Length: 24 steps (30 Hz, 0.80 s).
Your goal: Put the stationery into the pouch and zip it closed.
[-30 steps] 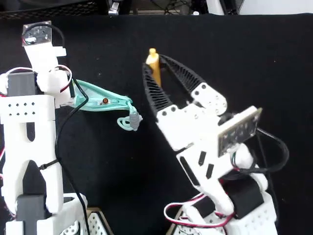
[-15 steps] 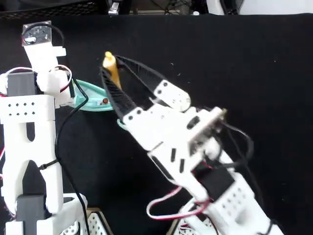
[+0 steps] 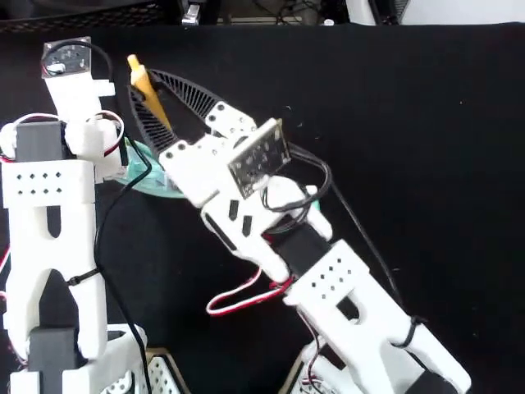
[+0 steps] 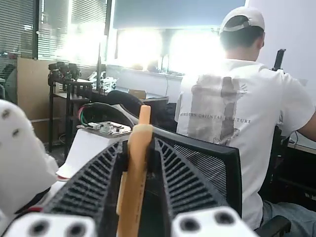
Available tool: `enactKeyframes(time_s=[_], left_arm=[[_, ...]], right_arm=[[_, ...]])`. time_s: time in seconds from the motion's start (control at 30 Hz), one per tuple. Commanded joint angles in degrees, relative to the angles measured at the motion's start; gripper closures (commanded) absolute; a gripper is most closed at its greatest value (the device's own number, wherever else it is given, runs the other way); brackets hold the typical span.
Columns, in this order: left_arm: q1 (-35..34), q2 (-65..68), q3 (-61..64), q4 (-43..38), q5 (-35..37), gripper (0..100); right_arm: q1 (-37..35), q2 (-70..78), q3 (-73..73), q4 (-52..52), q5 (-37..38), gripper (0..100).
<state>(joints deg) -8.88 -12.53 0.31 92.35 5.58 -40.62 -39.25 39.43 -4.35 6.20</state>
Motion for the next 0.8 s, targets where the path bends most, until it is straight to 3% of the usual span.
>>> enactKeyframes(time_s=[0.0,0.27,0.67,0.77], left_arm=[[-0.40,0.35,2.59,-0.18,-0.35,97],[-0.31,0.35,2.59,-0.18,-0.35,97],[-0.31,0.35,2.59,-0.18,-0.35,97],[-0.31,0.35,2.59,-0.18,-0.35,97]], right_arm=[[2.02,-3.30,-1.45,-0.18,-0.35,98.5],[0.35,-18.59,-0.40,12.40,-5.63,98.6],[3.08,-4.44,-3.47,0.44,-6.33,98.5],[5.36,-0.13,-3.74,-0.26,-12.75,98.5]])
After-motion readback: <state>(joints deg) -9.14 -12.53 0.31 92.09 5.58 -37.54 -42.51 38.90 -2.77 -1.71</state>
